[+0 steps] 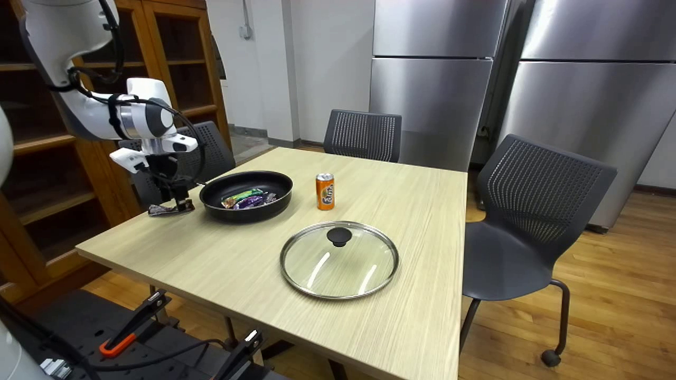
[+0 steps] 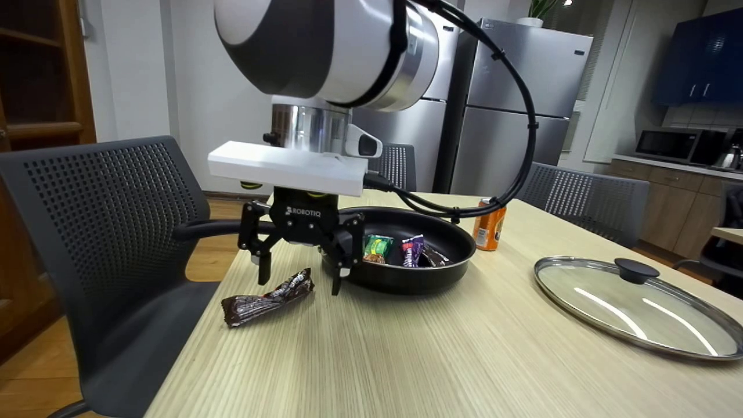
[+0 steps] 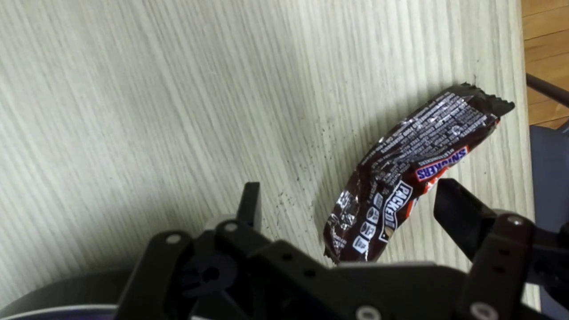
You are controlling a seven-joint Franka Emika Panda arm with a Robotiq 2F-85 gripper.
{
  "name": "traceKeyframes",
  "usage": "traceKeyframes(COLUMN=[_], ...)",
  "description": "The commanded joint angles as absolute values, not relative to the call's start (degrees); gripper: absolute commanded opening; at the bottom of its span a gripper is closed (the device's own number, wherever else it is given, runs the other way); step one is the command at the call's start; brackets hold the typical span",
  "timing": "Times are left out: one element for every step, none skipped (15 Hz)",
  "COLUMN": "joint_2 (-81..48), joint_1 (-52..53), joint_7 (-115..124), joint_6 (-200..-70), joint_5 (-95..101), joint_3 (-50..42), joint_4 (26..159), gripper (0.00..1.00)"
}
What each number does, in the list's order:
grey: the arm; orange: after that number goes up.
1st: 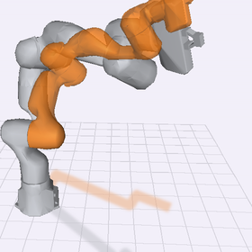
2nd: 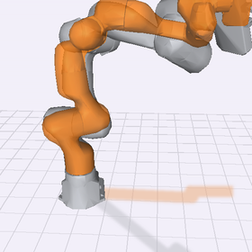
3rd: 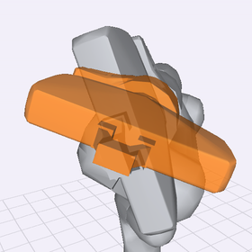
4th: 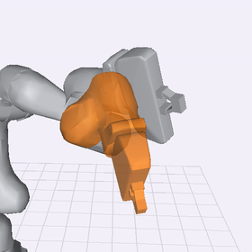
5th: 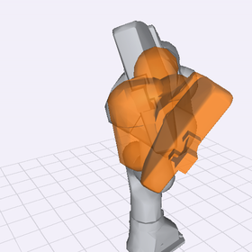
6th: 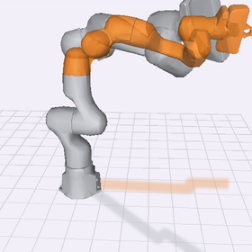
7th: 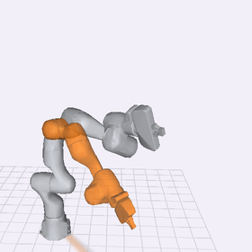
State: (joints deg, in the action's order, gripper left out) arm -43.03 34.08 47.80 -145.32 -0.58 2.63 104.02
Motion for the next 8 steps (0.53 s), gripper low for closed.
traceKeyframes(joint_2=[-45.6,-46.3,-46.9,-47.5,-48.0,-48.6,-49.1,-49.5], joint_1=[33.7,33.5,33.5,33.5,33.5,33.7,33.7,33.7], joint_7=[48.4,48.3,48.3,48.1,48.2,48.2,48.2,48.2], joint_6=[-144.3,-144.0,-143.9,-143.7,-143.7,-143.4,-143.1,-143.1], joint_5=[-1.1,-1.2,-1.3,-1.5,-1.5,-1.5,-1.4,-1.5], joint_3=[3.4,3.5,3.5,3.6,3.6,3.5,3.5,3.6], joint_4=[100.0,99.1,98.3,97.3,96.6,95.7,95.0,94.4], gripper=[1.00,1.00,1.00,1.00,1.00,1.00,1.00,1.00])
